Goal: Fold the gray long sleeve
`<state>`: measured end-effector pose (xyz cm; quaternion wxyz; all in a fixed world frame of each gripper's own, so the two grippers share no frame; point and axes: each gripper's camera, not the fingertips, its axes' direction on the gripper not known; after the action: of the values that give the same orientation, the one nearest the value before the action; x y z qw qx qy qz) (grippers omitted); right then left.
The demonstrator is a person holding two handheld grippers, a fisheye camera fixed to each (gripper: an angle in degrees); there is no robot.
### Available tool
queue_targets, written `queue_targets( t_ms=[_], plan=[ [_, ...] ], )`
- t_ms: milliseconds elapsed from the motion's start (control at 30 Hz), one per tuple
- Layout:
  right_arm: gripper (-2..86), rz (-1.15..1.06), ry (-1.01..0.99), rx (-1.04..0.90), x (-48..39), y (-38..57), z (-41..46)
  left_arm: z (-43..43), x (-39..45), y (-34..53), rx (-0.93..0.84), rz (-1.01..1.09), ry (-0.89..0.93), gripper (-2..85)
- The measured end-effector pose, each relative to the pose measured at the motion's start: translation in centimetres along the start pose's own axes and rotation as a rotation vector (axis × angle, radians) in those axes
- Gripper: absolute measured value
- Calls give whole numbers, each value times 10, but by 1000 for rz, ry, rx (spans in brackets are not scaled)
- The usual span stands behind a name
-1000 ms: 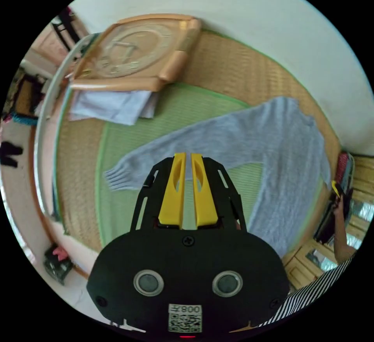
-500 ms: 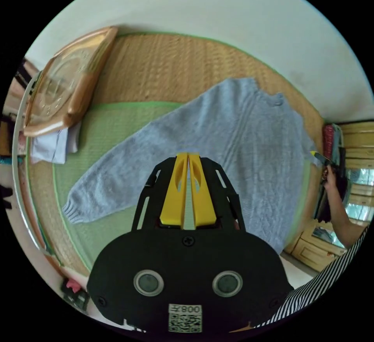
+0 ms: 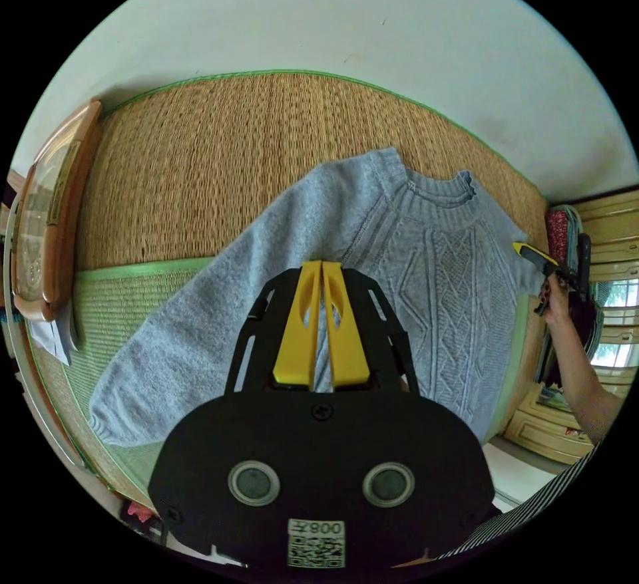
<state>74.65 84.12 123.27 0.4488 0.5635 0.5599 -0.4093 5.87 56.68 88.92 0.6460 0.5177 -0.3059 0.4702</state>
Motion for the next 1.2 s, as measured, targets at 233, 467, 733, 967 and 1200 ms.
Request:
queue_targets(
  t_ms=[233,467,733,967,1200],
  plan=[
    [1,-114,46,77,-33,-16,4,11,25,-6,61,45,-7,1],
    [2,-146,78,18,-39,-20,37,35,22,-7,32,-25,61,1],
    [1,-59,23,24,-3,20,28,60,35,19,28,-50,46,1],
    [0,20,-87,129,24,29,21,67,62,-7,148,-18,149,1],
    [0,-33,-94,82,35,7,40,112,100,-56,62,22,39,2]
  ],
)
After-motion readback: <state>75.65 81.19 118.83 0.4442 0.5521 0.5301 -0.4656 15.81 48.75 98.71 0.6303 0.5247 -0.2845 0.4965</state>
